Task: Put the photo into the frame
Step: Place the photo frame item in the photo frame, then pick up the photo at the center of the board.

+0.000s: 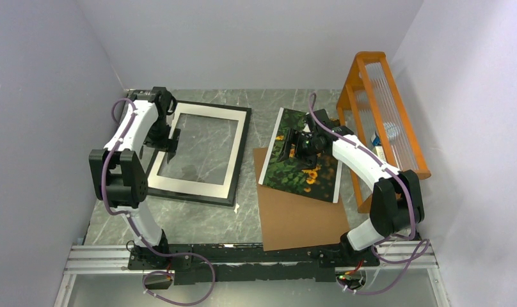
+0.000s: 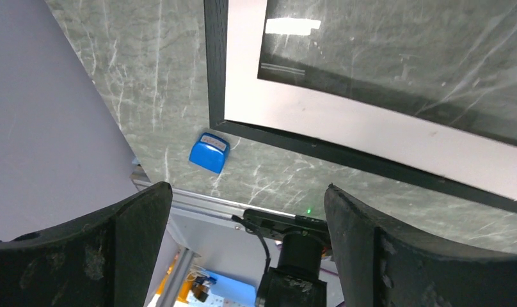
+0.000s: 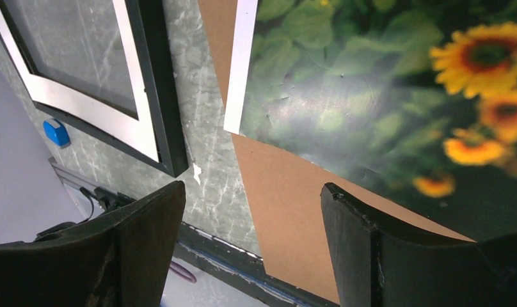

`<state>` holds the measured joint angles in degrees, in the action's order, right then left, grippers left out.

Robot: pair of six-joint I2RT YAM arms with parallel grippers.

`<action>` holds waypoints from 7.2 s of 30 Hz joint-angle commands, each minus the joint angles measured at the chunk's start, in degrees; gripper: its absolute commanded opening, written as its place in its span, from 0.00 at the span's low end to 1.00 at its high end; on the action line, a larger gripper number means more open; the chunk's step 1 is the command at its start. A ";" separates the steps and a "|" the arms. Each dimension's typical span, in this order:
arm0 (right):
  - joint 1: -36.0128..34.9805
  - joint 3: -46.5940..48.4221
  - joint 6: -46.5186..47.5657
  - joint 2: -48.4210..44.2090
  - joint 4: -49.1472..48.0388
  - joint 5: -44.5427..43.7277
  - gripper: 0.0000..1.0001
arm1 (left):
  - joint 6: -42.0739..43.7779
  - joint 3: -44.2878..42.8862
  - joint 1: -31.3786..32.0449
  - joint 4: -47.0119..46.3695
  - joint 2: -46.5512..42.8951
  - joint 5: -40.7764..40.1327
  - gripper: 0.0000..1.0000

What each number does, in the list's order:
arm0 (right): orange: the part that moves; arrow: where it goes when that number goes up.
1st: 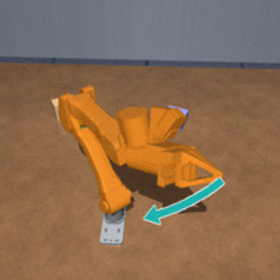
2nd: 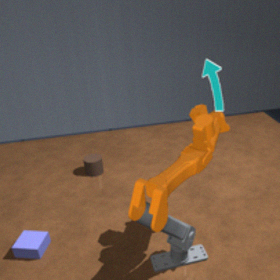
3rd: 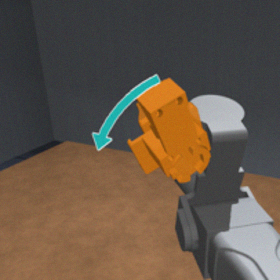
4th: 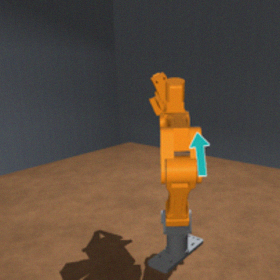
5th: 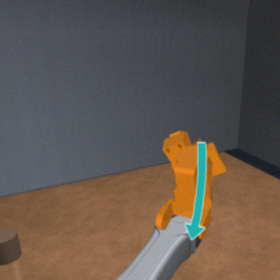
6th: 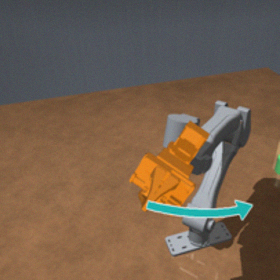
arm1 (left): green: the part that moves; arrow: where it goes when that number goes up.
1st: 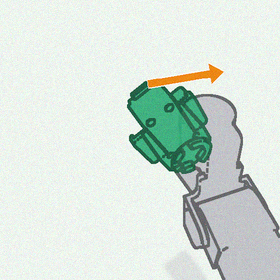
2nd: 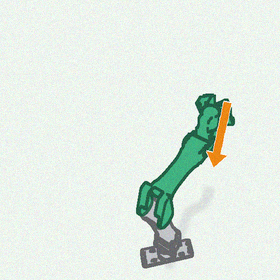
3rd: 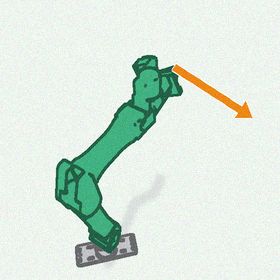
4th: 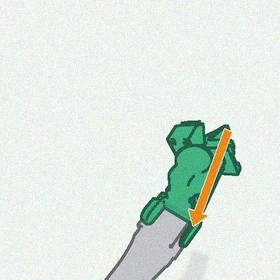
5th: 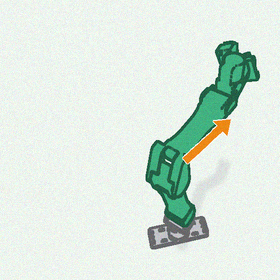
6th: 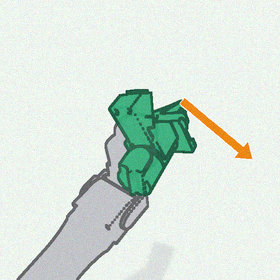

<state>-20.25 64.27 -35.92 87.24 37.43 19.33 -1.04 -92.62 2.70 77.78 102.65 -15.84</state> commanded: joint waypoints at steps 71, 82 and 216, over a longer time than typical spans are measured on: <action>0.38 10.46 3.30 15.27 -8.20 -11.74 0.73 | -28.75 -16.77 -1.99 -61.99 27.50 25.70 0.67; 0.43 10.91 3.81 16.80 -8.22 -10.88 0.73 | -26.16 -18.26 -4.11 -57.13 27.01 21.88 0.70; -3.40 69.74 -8.37 38.07 14.04 -13.96 0.71 | -1.53 -11.49 37.35 -22.23 0.49 3.00 0.03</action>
<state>-23.83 130.58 -45.10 124.46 48.18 7.81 -4.69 -104.95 37.98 60.45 108.12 -6.61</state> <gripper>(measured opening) 0.741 0.033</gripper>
